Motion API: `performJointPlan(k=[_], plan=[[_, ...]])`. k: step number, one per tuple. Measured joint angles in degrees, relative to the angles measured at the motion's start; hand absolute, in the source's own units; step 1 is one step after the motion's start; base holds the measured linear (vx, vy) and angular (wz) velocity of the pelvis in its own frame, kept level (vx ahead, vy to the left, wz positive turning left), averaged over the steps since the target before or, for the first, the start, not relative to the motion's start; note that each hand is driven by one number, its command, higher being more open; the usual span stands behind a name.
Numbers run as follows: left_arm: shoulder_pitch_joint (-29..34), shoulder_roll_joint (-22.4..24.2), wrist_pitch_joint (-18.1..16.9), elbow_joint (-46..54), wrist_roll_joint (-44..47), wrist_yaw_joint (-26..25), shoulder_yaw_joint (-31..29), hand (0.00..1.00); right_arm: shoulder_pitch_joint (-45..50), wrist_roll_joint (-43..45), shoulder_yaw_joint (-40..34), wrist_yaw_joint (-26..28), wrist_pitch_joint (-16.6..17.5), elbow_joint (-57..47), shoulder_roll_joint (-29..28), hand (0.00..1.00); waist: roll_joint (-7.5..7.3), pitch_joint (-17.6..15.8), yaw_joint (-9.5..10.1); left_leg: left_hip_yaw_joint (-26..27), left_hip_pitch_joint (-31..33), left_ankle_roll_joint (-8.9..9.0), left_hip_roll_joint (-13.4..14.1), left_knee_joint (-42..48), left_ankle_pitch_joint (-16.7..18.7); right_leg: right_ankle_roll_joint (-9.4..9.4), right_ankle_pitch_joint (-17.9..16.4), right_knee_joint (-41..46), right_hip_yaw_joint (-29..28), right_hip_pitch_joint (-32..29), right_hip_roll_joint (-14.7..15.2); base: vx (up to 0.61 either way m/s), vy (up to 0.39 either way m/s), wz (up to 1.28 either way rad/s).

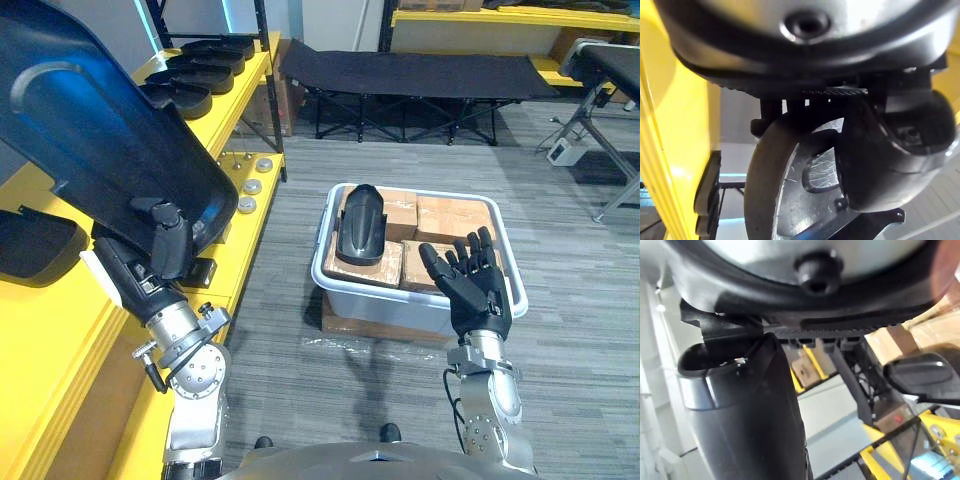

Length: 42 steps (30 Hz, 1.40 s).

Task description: Walk over and take three plastic housings, then place them on the shelf

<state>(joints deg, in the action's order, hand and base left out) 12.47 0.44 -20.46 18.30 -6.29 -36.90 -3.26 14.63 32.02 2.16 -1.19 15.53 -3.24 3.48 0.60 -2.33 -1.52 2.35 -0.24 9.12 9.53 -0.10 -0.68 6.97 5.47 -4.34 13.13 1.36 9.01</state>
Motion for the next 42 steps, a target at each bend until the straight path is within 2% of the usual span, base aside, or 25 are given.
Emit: performJointPlan(k=[4,7,12,15,17,19,21,23,24,26,27,29,34,39,42], plan=[[1.2,1.3,0.0,2.9,4.2,3.1,-0.3,0.0,-3.3,-4.4,3.0,0.7,-1.5,4.3,0.2,1.0,0.0,0.0,1.83,-2.9,0.7,0.09,-0.1,0.0,-0.5,-0.14,-0.5,-0.1,2.9,1.5,0.0,-0.01,-0.006,0.36],[2.6,1.5,-0.1,5.1,9.0,6.5,-3.2,0.0,-5.7,-7.6,5.8,3.0,-1.5,5.7,1.1,1.0,0.0,0.0,3.51,-5.5,1.9,0.13,-0.2,0.0,-1.2,-0.18,-0.9,-0.1,5.5,2.0,-0.1,-0.02,-0.012,0.39],[7.1,1.5,-0.1,6.5,10.2,8.8,-6.3,0.0,-11.9,-8.6,10.9,6.6,-1.6,9.0,3.3,1.0,0.0,0.0,6.68,-9.1,2.4,0.23,-0.6,1.4,-0.9,-0.19,-2.0,0.4,8.4,4.2,-0.2,-0.01,-0.006,0.38],[8.6,1.6,-0.1,7.2,10.9,11.4,-6.9,0.0,-13.6,-8.7,12.7,6.9,-2.5,10.1,3.3,1.0,0.35,-0.4,8.59,-13.1,4.4,0.13,-1.3,4.1,-0.5,-0.15,-3.6,1.5,12.5,6.1,-0.2,-0.01,-0.011,0.69],[8.6,1.9,-0.3,7.3,13.0,14.5,-7.2,0.0,-13.6,-8.7,13.5,6.1,-2.8,10.3,3.4,1.0,0.68,-0.8,9.41,-14.9,5.6,-1.09,-2.2,4.1,-1.4,-0.14,-4.9,2.1,16.3,7.6,0.2,-0.01,-0.018,0.89],[9.1,2.0,-0.6,7.5,15.4,17.7,-7.0,0.0,-13.6,-8.7,13.5,4.5,-2.8,10.5,3.5,1.0,0.98,-1.0,9.49,-15.2,6.2,-2.6,-2.7,3.5,-2.5,0.34,-6.1,3.5,19.3,8.4,1.0,-0.01,-0.004,0.95],[10.2,2.0,-0.8,8.5,17.0,20.6,-6.6,0.0,-13.6,-8.5,13.1,4.2,-2.9,11.1,3.5,1.0,1.1,-1.1,9.73,-15.2,6.0,-2.46,-3.1,2.4,-3.6,0.72,-6.9,4.7,21.1,9.0,1.7,0.01,0.012,0.66],[10.4,1.8,-2.9,9.0,19.7,24.8,-6.2,0.0,-13.2,-7.7,12.0,4.1,-2.8,11.3,3.3,1.0,0.85,-1.3,9.64,-15.2,6.2,-2.66,-3.8,1.5,-4.4,1.42,-9.6,8.2,21.1,8.4,3.1,0.0,0.024,0.43],[10.3,1.7,-3.3,9.0,20.4,25.7,-5.9,0.0,-13.0,-7.2,11.7,4.1,-2.8,11.2,3.3,1.0,0.75,-1.4,9.2,-15.2,6.2,-2.84,-4.1,1.4,-4.5,1.53,-10.8,9.4,20.3,8.1,3.4,0.0,0.014,0.57],[8.8,0.8,-4.2,8.8,22.2,29.0,-4.1,0.0,-10.1,-6.8,9.6,2.7,-2.5,8.7,2.8,1.0,0.12,-1.6,7.53,-15.4,5.8,-3.25,-5.6,0.3,-5.9,0.97,-15.9,15.7,12.9,5.6,4.0,0.01,-0.019,0.66],[8.0,0.6,-4.8,8.6,22.2,29.7,-3.4,0.0,-8.9,-6.7,9.0,2.1,-2.4,7.6,2.6,1.0,-0.1,-1.6,7.25,-15.6,5.6,-3.12,-6.1,-0.2,-6.3,0.94,-16.9,17.3,11.6,5.0,4.4,0.01,-0.031,0.39],[6.0,0.2,-5.6,8.6,21.9,29.9,-1.7,0.0,-6.6,-5.7,6.8,2.4,-2.0,6.7,1.0,1.0,-0.22,-1.8,6.74,-15.6,5.7,-2.43,-6.5,-0.5,-7.3,1.47,-16.8,18.2,11.8,4.7,5.0,0.04,-0.032,0.12],[5.7,0.1,-5.6,8.1,21.1,27.9,1.4,0.0,-4.1,-4.7,6.4,4.6,-1.5,6.7,0.2,1.0,-0.17,-1.9,5.16,-15.3,5.5,-2.52,-6.6,-0.5,-7.4,1.47,-16.9,18.2,11.4,4.7,5.1,0.0,-0.014,0.0],[7.9,0.4,-5.6,7.0,21.4,26.6,1.8,0.0,-3.8,-4.8,9.1,5.9,-1.5,5.4,0.5,1.0,0.68,-3.9,5.46,-14.4,5.6,-3.07,-6.1,0.1,-6.8,0.84,-17.5,18.5,10.6,4.0,4.8,-0.05,-0.01,-0.09],[10.3,0.5,-5.5,6.8,21.4,26.3,1.8,0.0,-4.4,-4.7,10.6,6.8,-0.3,4.5,0.8,1.0,0.79,-5.0,6.06,-13.9,8.2,-3.3,-6.2,4.1,-4.9,0.78,-17.8,19.6,9.9,2.3,4.9,-0.06,0.012,-0.1]])
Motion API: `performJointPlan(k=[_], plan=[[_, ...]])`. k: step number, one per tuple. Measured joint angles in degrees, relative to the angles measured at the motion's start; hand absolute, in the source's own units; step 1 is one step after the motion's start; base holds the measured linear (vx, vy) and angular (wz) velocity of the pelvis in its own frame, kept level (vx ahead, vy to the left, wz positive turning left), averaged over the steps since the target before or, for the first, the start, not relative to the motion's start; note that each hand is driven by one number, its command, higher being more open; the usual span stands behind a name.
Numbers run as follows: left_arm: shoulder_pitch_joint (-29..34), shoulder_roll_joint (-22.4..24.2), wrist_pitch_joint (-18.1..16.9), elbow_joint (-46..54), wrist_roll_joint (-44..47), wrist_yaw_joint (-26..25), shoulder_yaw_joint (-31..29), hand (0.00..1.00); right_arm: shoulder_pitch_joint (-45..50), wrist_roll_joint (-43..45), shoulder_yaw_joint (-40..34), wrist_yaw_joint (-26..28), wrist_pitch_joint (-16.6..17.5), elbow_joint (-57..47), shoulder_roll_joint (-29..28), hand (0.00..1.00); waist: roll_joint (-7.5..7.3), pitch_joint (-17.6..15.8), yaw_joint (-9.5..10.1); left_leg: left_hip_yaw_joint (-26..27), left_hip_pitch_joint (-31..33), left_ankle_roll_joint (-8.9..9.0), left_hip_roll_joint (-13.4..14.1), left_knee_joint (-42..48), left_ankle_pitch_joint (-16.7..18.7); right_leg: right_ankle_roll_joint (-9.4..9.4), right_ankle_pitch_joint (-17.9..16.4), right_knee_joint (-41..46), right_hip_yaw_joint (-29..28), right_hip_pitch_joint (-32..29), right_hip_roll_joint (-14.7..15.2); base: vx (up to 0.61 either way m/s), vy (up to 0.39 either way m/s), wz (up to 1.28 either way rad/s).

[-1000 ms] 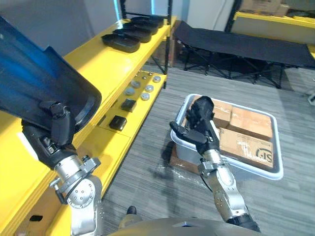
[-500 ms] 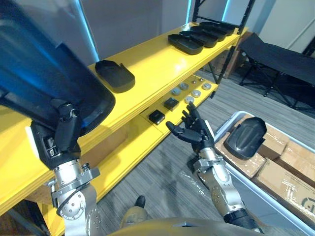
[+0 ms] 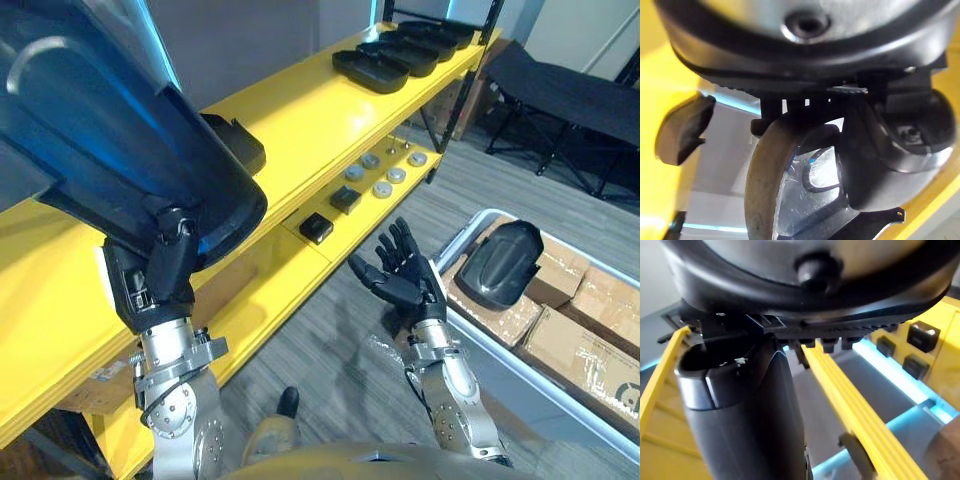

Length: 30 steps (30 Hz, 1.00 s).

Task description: Walk over and take three plastic housings, then place them on the shelf

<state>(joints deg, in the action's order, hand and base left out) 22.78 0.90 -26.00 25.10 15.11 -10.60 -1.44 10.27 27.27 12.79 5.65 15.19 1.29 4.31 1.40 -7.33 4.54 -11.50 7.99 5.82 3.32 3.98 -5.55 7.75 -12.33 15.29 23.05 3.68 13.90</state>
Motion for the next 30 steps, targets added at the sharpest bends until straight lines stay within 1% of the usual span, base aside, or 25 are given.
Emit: performJointPlan(k=[2,6,7,8,9,10,11,12,13,14,15,16,17,18,19,20,21,22,23,24,25,26,27,28,30], plan=[[0.3,0.0,0.0,0.0,-0.1,-1.8,-0.3,0.0,-2.0,0.0,0.2,0.1,0.6,0.0,0.0,1.0,0.1,-2.3,0.58,0.5,2.6,-0.17,-0.5,7.6,3.7,-0.11,-0.9,2.7,-1.3,-0.6,0.4,-0.04,0.039,-0.14],[0.5,0.4,0.0,0.2,-0.3,-4.0,-1.2,0.0,-3.4,0.0,0.0,0.1,2.3,0.0,0.1,1.0,0.17,-2.9,1.26,2.1,5.2,-0.62,-1.6,18.5,10.5,1.04,-4.3,7.3,-2.0,0.0,2.3,-0.02,0.076,-0.06],[0.4,0.4,0.0,0.3,-0.4,-4.0,-1.7,0.0,-3.9,0.0,-0.5,0.0,2.7,0.0,0.0,1.0,0.06,-3.1,1.28,3.0,5.8,-1.24,-1.7,21.4,12.2,1.64,-5.2,8.0,-1.9,0.6,3.0,0.04,0.186,0.16],[0.3,0.3,0.0,0.3,-1.5,-3.9,-2.9,0.0,-4.5,0.1,-1.3,-0.7,3.0,0.0,0.0,1.0,-0.76,-3.4,1.5,6.1,6.3,-3.61,-1.8,27.0,15.0,2.3,-6.0,7.8,-1.4,2.4,4.2,0.08,0.203,0.19],[0.3,0.3,0.0,0.3,-1.9,-3.8,-3.4,0.0,-4.5,0.1,-1.6,-1.1,3.4,0.0,-0.1,1.0,-0.83,-3.3,1.61,8.5,6.4,-4.96,-1.8,29.0,16.5,2.6,-6.2,7.4,-1.0,3.6,4.6,0.15,0.206,0.2],[0.1,0.2,0.1,0.8,-2.2,-3.6,-4.5,0.0,-4.4,0.1,-1.9,-1.8,4.0,-0.1,-0.1,1.0,-0.73,-2.9,1.6,10.0,5.8,-4.1,-2.1,29.9,19.5,2.48,-5.8,11.5,-1.2,4.3,5.7,0.17,0.108,0.19],[-0.2,0.3,0.1,1.0,-2.2,-3.6,-5.2,0.0,-4.6,0.1,-1.9,-1.9,4.3,-0.1,0.0,1.0,-0.89,-3.0,1.7,9.8,5.8,-4.6,-2.8,30.3,20.0,0.61,-4.8,16.8,-2.0,2.2,7.2,0.17,0.187,0.41],[-0.5,0.3,0.2,1.3,-2.2,-3.8,-6.3,0.0,-4.4,0.1,-1.7,-2.2,4.6,-0.1,-0.8,1.0,-1.26,-2.8,1.33,9.0,5.2,-5.27,-4.2,29.2,19.9,-4.99,0.3,25.1,-3.8,-2.8,8.8,0.16,0.248,0.5],[-0.4,0.0,0.6,2.0,-2.3,-3.9,-6.9,0.0,-4.5,0.1,-1.8,-2.3,4.7,-0.1,-0.7,1.0,-1.41,-2.8,1.18,7.8,4.1,-5.83,-4.5,27.1,19.3,-5.23,3.6,29.2,-6.1,-5.4,8.8,0.23,0.212,0.65],[-0.6,-1.0,0.7,2.8,-2.3,-4.2,-7.6,0.0,-4.5,0.1,-1.4,-2.3,4.9,-0.6,-1.3,1.0,-1.35,-2.9,1.18,6.0,3.2,-7.08,-4.7,24.8,18.2,-3.83,2.7,31.9,-8.5,-7.5,7.1,0.25,0.087,0.54],[-1.0,-1.3,0.7,2.8,-2.3,-4.3,-7.9,0.0,-4.6,0.1,-1.2,-2.3,4.9,-1.3,-1.5,1.0,-1.46,-2.9,1.11,5.0,2.6,-7.19,-4.8,23.9,18.0,-3.57,1.1,32.4,-9.0,-8.0,5.8,0.29,-0.035,0.67],[-1.7,-1.6,0.8,2.8,-2.3,-4.4,-8.6,0.0,-4.9,-0.1,-0.8,-2.0,5.0,-3.0,-1.5,1.0,-1.33,-2.9,1.21,3.3,1.0,-7.15,-4.9,21.7,17.6,-4.09,-1.5,31.4,-9.0,-8.7,3.1,0.29,-0.047,0.65],[-2.5,-1.9,0.8,2.8,-2.1,-5.0,-8.9,0.0,-6.2,-0.9,-0.7,-1.6,5.5,-4.8,-1.0,1.0,-1.13,-3.0,1.31,1.9,-1.2,-6.9,-4.9,19.1,17.1,-4.71,-2.9,28.0,-9.4,-9.5,0.7,0.28,-0.055,0.64],[-3.1,-2.1,0.8,2.7,-2.0,-5.4,-8.8,0.0,-7.3,-1.3,-0.8,-1.5,5.9,-6.0,-0.4,1.0,-1.09,-3.0,1.09,0.8,-2.0,-6.8,-4.9,18.1,17.0,-5.25,-3.3,25.8,-10.1,-10.0,-0.6,0.27,-0.097,0.81],[-5.3,-3.0,0.8,2.1,-1.9,-6.1,-7.9,0.0,-9.3,-1.5,-1.1,-1.3,7.1,-9.0,1.4,1.0,-0.68,-2.7,0.41,-1.7,-2.9,-6.44,-4.9,17.0,16.9,-5.58,-3.5,21.8,-14.4,-12.0,-3.9,0.2,-0.113,0.93],[-6.5,-3.5,0.8,1.7,-1.8,-6.3,-7.3,0.0,-10.2,-1.5,-1.4,-1.2,7.6,-11.1,2.3,1.0,-0.5,-2.5,-0.32,-3.6,-2.9,-6.19,-4.9,16.8,16.9,-5.56,-3.4,20.0,-17.5,-13.0,-5.7,0.24,-0.187,1.51],[-8.8,-4.4,0.8,0.9,-1.8,-6.6,-6.1,0.0,-11.7,-1.6,-2.1,-0.9,9.5,-15.5,3.6,1.0,-0.52,-2.3,-1.95,-7.1,-3.0,-4.86,-5.0,16.9,16.5,-4.71,-2.9,16.7,-24.3,-14.7,-8.6,0.25,-0.251,1.56],[-9.8,-4.7,0.8,0.4,-1.8,-6.6,-5.2,0.0,-12.5,-1.6,-2.5,-0.8,10.7,-19.0,4.2,1.0,-1.39,-1.7,-2.67,-9.5,-3.3,-4.0,-5.5,16.8,16.8,-3.75,-1.9,13.6,-27.8,-15.0,-9.3,0.33,-0.368,1.81],[-9.7,-4.9,0.8,0.3,-1.8,-6.4,-4.5,0.0,-13.4,-1.6,-2.6,-0.5,12.0,-22.9,4.2,1.0,-2.91,-0.8,-3.1,-11.4,-3.9,-2.72,-6.9,16.8,17.6,-3.74,2.5,8.5,-28.0,-14.7,-7.5,0.36,-0.471,1.44],[-9.2,-4.1,0.7,-0.4,-1.8,-6.5,-3.8,0.0,-14.3,-1.2,-2.9,0.6,13.5,-25.3,4.5,1.0,-3.37,0.3,-2.88,-12.6,-4.6,-1.29,-7.1,17.1,19.1,-1.56,4.4,8.1,-26.1,-13.9,-5.9,0.3,-0.43,1.19],[-8.5,-3.2,1.1,-0.5,-1.8,-6.5,-3.5,0.0,-14.6,-1.1,-3.2,0.9,13.8,-26.0,4.6,1.0,-2.13,1.0,-2.85,-12.3,-4.4,-1.12,-5.7,17.5,19.2,-2.24,4.2,7.3,-24.2,-12.5,-6.5,0.27,-0.397,1.07],[-7.6,-1.7,1.3,-0.5,-1.6,-6.2,-2.8,0.0,-14.8,-0.7,-3.8,1.3,13.9,-27.5,5.3,1.0,-0.18,2.2,-2.88,-9.2,-4.4,-1.19,-2.8,17.3,19.1,-3.14,3.9,4.9,-20.6,-10.1,-7.8,0.18,-0.263,0.89],[-7.4,-1.2,1.3,-0.4,-1.6,-5.7,-2.8,0.0,-15.0,0.1,-4.1,1.4,13.9,-27.9,5.4,1.0,0.48,2.7,-2.74,-7.2,-4.5,-1.18,-1.3,16.6,18.9,-3.66,4.0,3.9,-19.3,-9.2,-8.4,0.2,-0.29,1.05],[-7.5,-0.6,1.3,-0.4,-1.3,-4.8,-2.7,0.0,-15.6,0.1,-5.0,1.2,13.9,-28.2,5.3,1.0,1.67,3.4,-2.41,-2.8,-4.4,-1.3,1.1,15.3,17.9,-4.62,4.4,2.0,-16.4,-7.3,-9.1,0.19,-0.303,0.98],[-7.7,-0.4,1.2,-0.4,-1.1,-2.8,-2.2,0.0,-15.8,0.1,-7.7,0.2,12.9,-28.2,4.9,1.0,1.98,3.7,-2.24,5.3,-4.2,-1.32,3.6,12.5,15.2,-5.63,5.0,-1.5,-11.9,-4.9,-9.3,0.14,-0.247,1.09]])
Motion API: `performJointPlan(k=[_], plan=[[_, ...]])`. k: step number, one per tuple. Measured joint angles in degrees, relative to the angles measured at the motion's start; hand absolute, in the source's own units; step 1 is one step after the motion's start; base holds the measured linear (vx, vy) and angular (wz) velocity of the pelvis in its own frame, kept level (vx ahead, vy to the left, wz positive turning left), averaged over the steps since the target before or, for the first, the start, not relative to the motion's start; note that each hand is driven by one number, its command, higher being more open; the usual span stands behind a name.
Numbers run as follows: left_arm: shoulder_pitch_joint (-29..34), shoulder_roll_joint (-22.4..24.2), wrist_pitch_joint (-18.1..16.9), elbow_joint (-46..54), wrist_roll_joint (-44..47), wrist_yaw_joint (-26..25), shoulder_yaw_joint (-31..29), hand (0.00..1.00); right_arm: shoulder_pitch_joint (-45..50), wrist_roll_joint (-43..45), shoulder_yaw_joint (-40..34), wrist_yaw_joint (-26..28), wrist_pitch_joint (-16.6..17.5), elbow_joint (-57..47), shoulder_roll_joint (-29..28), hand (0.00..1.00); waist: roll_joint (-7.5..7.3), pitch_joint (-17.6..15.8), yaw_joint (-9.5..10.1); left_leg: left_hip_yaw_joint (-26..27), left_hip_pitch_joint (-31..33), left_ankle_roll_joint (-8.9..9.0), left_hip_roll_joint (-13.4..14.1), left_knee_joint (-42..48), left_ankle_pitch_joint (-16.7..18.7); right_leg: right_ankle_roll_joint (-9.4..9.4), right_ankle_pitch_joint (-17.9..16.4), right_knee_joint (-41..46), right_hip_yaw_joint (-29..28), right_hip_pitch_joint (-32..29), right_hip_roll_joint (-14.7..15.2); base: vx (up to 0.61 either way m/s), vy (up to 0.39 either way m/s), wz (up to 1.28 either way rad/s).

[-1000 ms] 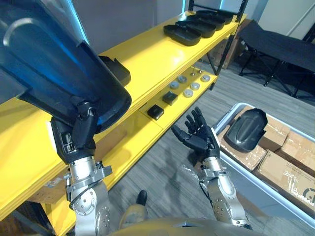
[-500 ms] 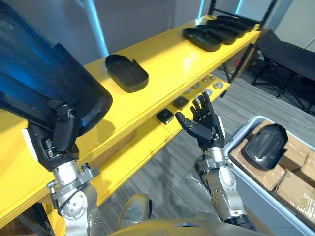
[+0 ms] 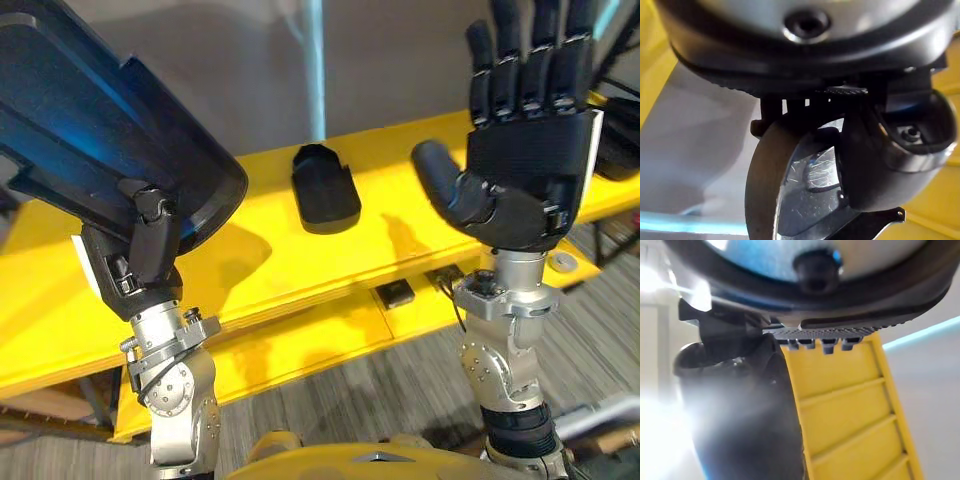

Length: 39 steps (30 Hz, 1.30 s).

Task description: Walk over and take three plastic housings, then place them on the shelf

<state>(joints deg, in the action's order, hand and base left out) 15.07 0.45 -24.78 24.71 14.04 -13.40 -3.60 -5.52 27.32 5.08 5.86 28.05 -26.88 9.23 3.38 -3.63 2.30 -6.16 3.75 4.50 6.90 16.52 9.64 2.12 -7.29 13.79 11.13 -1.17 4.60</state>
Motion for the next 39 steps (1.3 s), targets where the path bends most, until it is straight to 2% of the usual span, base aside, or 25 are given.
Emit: performJointPlan(k=[2,3,4,6,8,14,17,19,20,22,24,25,28,29,31,33,34,36,39], plan=[[-0.5,-0.1,0.0,-0.1,0.2,2.1,1.3,0.0,0.5,-0.1,-2.8,-0.6,-1.7,0.9,0.1,1.0,0.17,0.1,-0.31,7.0,0.5,-0.09,1.6,-2.7,-2.4,-0.53,0.3,-1.9,4.3,1.4,0.4,0.03,-0.1,0.99],[-0.9,-0.2,0.0,-0.2,0.5,2.6,1.6,0.0,0.5,-0.1,-3.4,-0.8,-2.0,1.7,0.0,1.0,0.34,0.2,-0.21,7.6,0.4,0.19,1.6,-3.7,-3.5,-0.71,0.5,-2.1,4.7,1.3,0.5,0.0,-0.047,0.63],[-1.6,-0.5,0.0,-0.4,1.0,3.2,1.8,0.0,0.6,-0.1,-4.2,-1.1,-3.0,3.4,0.0,1.0,-0.1,0.0,0.61,7.7,-0.1,0.44,1.3,-6.1,-5.2,-0.7,1.1,-3.1,5.2,1.4,0.6,-0.03,-0.02,0.31],[-2.2,-0.8,0.0,-0.7,1.1,3.4,1.7,0.0,1.0,-0.1,-4.5,-1.1,-4.0,6.2,0.0,1.0,-0.82,-0.3,0.66,7.0,-0.2,0.95,0.5,-8.7,-7.0,-0.54,2.0,-4.4,6.0,1.5,0.7,-0.04,0.004,0.23],[-2.2,-1.5,0.1,-2.5,1.1,3.4,1.5,0.0,2.8,0.0,-4.6,-0.5,-4.7,8.5,-0.8,1.0,-1.25,-0.3,0.6,6.6,-0.3,0.71,-0.3,-10.5,-8.4,0.01,3.3,-6.4,6.4,2.1,1.0,-0.05,0.049,0.17],[0.2,-1.4,0.8,-4.0,0.9,2.8,0.2,0.0,8.9,3.4,-4.2,2.4,-6.3,10.1,-5.3,1.0,-1.35,-0.3,0.48,6.2,-1.3,-0.03,-2.0,-12.2,-9.3,0.89,3.9,-7.2,6.7,3.3,2.2,-0.04,0.05,0.08],[1.9,-1.4,0.9,-3.9,0.5,2.3,-0.9,0.0,9.4,6.0,-3.8,3.4,-6.6,14.4,-5.5,1.0,-1.32,-0.4,0.51,5.9,-0.4,-0.35,-2.1,-10.2,-8.7,0.87,3.8,-6.8,6.7,3.2,2.3,-0.04,0.026,0.03],[2.5,-1.1,0.9,-3.9,-0.8,2.1,-1.4,0.0,9.4,6.4,-3.3,3.7,-6.9,15.8,-5.6,1.0,-1.36,-0.9,0.47,5.9,0.0,-1.27,-1.7,-9.9,-8.0,0.87,3.9,-6.5,7.1,3.3,3.0,-0.04,0.055,0.17],[2.6,-1.1,0.9,-3.9,-1.7,2.3,-1.4,0.0,9.3,6.3,-2.7,3.7,-6.9,15.7,-6.0,1.0,-1.54,-1.7,0.17,9.4,0.8,-3.54,-0.8,-7.7,-6.9,0.89,3.8,-5.7,8.3,3.4,4.2,-0.04,0.067,0.31],[2.6,-1.2,1.0,-4.0,-3.5,2.8,-0.6,0.0,9.0,6.3,-2.0,3.7,-6.9,15.6,-5.8,1.0,-1.22,-2.2,-0.82,11.9,2.2,-4.94,0.9,-2.5,-6.0,1.47,2.7,-3.5,9.4,3.1,6.0,-0.05,0.116,0.3],[2.6,-1.2,1.0,-4.1,-5.7,3.5,0.2,0.0,8.8,6.3,-1.5,3.7,-6.9,15.6,-5.0,1.0,-0.7,-2.0,-0.94,11.9,1.6,-2.73,0.5,-1.8,-5.5,2.9,0.7,-0.4,9.0,2.4,8.2,-0.04,0.21,0.12],[1.8,-2.1,1.2,-4.2,-6.7,4.9,0.7,0.0,8.8,6.4,-1.4,3.4,-6.6,15.6,-4.8,1.0,-0.75,-2.0,-1.4,12.3,1.1,-0.57,-2.0,-2.5,-5.1,4.73,0.0,1.4,8.3,2.1,11.2,-0.01,0.295,0.09],[-0.7,-5.5,2.9,-4.1,-7.4,7.8,0.4,0.0,8.7,6.1,-0.9,1.4,-6.0,15.7,-5.6,1.0,-1.28,-2.2,-1.03,14.0,0.8,-2.46,-5.8,-2.4,-4.1,6.75,1.7,0.3,7.0,2.2,14.5,0.0,0.287,-0.02],[-1.3,-6.4,4.0,-4.1,-7.3,9.4,0.1,0.0,8.7,6.1,0.0,0.7,-6.0,16.0,-5.9,1.0,-1.31,-2.3,-1.0,14.5,0.9,-3.36,-6.5,-2.3,-3.7,5.51,2.8,-0.3,7.2,2.4,15.1,0.01,0.224,-0.12],[-1.4,-7.5,5.0,-4.1,-7.1,11.4,-0.5,0.0,8.7,5.1,1.4,0.2,-6.0,16.2,-6.8,1.0,-1.55,-2.4,-1.14,14.8,0.7,-3.99,-6.6,-2.6,-3.5,3.36,3.8,-0.7,6.9,2.3,14.6,0.02,0.141,-0.07],[-1.9,-9.1,6.7,-4.1,-6.7,12.4,-0.5,0.0,8.7,3.4,2.3,-0.5,-5.9,16.2,-7.7,1.0,-2.04,-2.5,-1.76,13.5,1.0,-4.31,-6.2,-3.1,-3.8,2.9,3.3,-3.4,2.8,2.9,10.7,0.03,0.018,0.22],[-2.4,-9.9,8.0,-4.2,-6.7,12.4,0.1,0.0,8.7,2.4,2.2,-0.7,-5.8,16.1,-7.7,1.0,-2.41,-2.3,-2.91,11.8,1.5,-4.54,-6.3,-3.8,-4.7,2.05,3.0,-7.1,-0.5,4.4,8.1,0.03,-0.04,0.52],[-3.8,-10.1,9.9,-4.2,-6.7,12.7,1.5,0.0,8.7,2.3,1.1,-0.8,-5.7,15.5,-7.7,1.0,-3.21,-2.0,-3.79,9.9,2.9,-4.22,-6.7,-4.4,-5.6,2.34,3.2,-9.0,-2.8,4.8,6.7,0.06,-0.063,0.61],[-3.9,-10.1,13.0,-4.2,-6.7,13.4,3.7,0.0,9.6,2.2,-0.6,-2.0,-5.9,15.5,-7.7,1.0,-3.13,-2.1,-3.96,8.1,2.9,-3.39,-6.5,-6.6,-7.6,2.76,3.5,-8.8,-3.3,4.5,6.0,0.07,-0.067,0.35]])
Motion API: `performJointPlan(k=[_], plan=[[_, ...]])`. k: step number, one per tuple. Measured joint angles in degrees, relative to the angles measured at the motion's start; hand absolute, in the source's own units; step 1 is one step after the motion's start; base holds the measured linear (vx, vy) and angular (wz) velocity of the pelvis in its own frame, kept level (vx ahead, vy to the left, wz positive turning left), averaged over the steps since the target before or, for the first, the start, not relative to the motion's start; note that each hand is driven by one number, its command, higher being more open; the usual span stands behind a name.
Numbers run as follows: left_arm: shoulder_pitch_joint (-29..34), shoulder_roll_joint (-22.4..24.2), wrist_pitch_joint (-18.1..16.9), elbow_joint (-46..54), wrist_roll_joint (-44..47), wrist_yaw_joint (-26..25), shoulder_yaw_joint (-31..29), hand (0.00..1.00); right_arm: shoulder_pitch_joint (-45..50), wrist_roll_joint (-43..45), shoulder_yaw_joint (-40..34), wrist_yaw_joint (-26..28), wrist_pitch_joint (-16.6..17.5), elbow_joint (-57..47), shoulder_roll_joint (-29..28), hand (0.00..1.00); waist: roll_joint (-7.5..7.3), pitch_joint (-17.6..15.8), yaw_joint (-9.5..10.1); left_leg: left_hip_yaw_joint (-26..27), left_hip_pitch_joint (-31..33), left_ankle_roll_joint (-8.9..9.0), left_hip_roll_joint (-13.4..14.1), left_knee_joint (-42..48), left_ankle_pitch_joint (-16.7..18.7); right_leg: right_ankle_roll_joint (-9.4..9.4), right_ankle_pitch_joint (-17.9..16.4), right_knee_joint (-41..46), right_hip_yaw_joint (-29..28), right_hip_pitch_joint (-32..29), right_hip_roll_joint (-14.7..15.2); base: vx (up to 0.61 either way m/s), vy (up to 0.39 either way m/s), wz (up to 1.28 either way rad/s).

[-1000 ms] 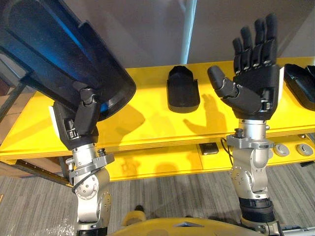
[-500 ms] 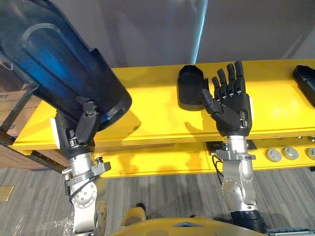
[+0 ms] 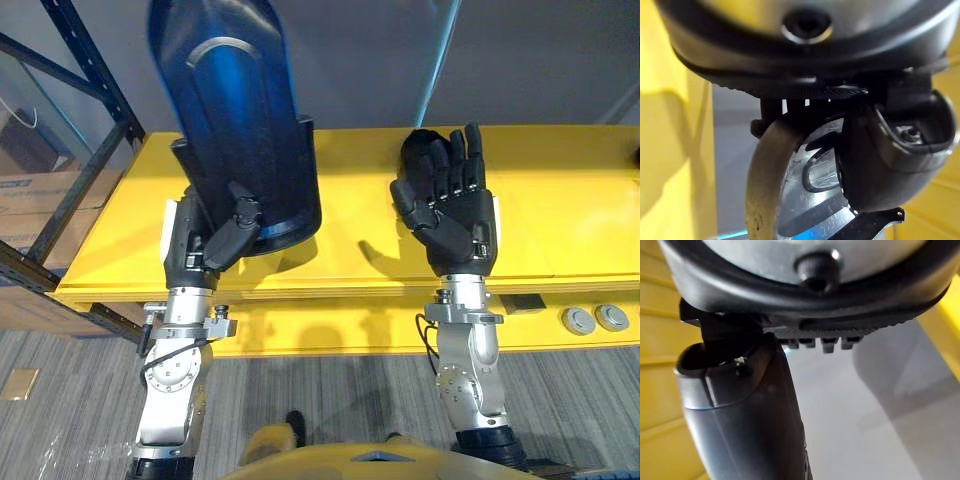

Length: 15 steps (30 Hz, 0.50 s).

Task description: Walk over and take three plastic housings, then place them on the shelf

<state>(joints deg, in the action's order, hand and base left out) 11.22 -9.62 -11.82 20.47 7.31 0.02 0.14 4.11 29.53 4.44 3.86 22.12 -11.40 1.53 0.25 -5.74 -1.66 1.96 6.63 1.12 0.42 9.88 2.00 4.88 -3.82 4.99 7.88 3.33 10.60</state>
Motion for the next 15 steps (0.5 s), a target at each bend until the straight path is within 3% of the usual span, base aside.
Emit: performJointPlan(k=[6,10,15], plan=[[0.7,0.2,6.4,-0.9,1.8,1.3,1.4,0.0,1.6,0.3,-2.7,2.1,-1.6,-3.9,0.2,1.0,0.15,-0.1,0.1,1.1,-2.7,1.84,2.3,-4.5,-1.9,-0.09,-0.1,0.0,-1.8,0.1,-1.8,0.0,-0.08,-0.09],[-0.4,0.3,7.5,-5.6,3.8,1.2,2.6,0.0,4.1,4.8,-1.9,9.1,-3.1,-11.4,1.5,1.0,0.64,-0.1,-0.95,3.1,-3.9,2.2,3.1,-7.6,-2.4,-0.25,-0.7,0.6,-3.2,-0.8,-2.3,-0.06,-0.039,-0.18],[-9.5,0.0,8.5,-18.3,3.8,-1.2,3.0,0.0,4.1,6.8,1.7,13.7,-5.2,-11.8,3.3,1.0,0.85,-0.1,-1.88,5.2,-5.2,2.22,3.3,-10.2,-4.2,0.06,-1.9,3.7,-4.0,-2.7,-2.3,-0.04,-0.012,-0.08]])
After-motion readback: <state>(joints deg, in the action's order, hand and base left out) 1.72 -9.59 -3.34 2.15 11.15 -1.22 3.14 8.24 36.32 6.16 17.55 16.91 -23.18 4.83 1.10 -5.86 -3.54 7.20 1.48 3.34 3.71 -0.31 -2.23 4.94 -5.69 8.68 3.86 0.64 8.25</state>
